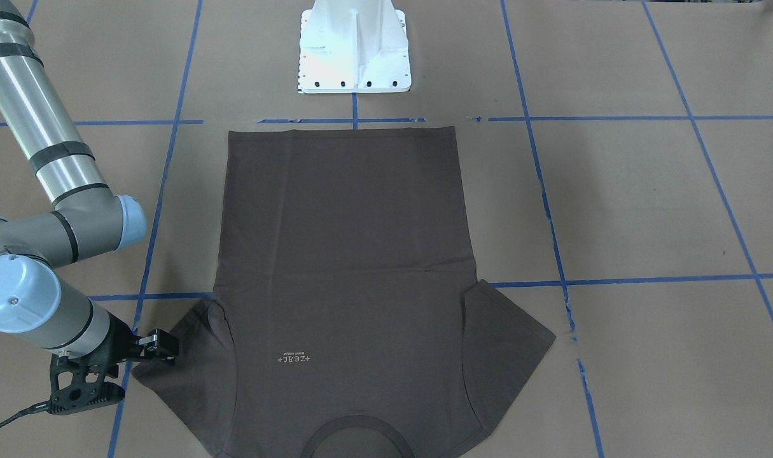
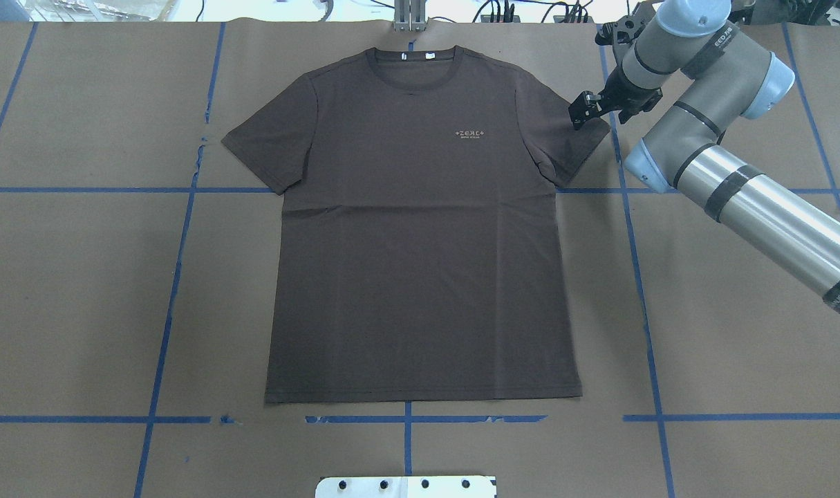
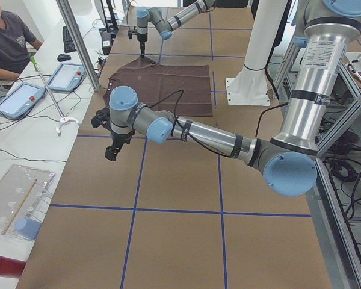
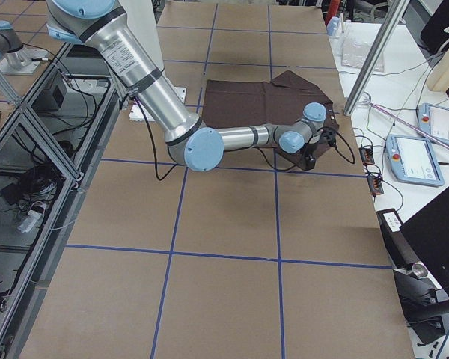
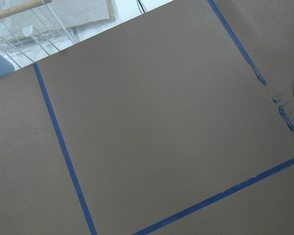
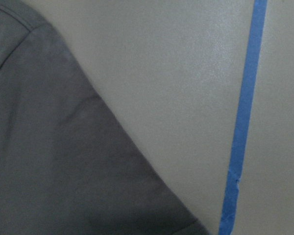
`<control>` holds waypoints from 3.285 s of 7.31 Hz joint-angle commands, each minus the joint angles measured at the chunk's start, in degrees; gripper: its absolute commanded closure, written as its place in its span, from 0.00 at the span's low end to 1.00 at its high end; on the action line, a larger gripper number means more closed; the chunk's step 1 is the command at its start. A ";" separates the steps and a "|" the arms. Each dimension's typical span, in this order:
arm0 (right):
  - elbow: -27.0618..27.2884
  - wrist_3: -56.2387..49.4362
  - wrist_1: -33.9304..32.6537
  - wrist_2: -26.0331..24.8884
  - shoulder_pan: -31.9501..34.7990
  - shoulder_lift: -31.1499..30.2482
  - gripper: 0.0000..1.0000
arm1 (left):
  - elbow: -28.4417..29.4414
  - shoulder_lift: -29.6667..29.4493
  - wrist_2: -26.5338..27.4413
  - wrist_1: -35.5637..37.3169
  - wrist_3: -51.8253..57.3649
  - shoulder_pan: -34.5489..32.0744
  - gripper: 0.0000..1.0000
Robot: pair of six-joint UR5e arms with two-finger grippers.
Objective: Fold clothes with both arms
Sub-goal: 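Move the right gripper toward the sleeve nearest it, then fold the sleeve nearest the right gripper inward onto the shirt body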
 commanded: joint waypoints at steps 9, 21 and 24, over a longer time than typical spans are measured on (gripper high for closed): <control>-3.57 0.06 0.18 -0.91 0.04 2.56 0.92 | 0.09 -0.09 -0.03 -0.01 0.00 0.00 0.00; -4.27 8.41 -0.08 -21.99 -12.08 16.10 1.00 | -0.26 -0.17 -0.03 -0.01 0.00 0.00 0.00; -4.53 8.58 0.01 -21.75 -12.26 16.54 0.00 | -0.52 -0.44 -0.12 -0.10 -1.66 0.00 0.00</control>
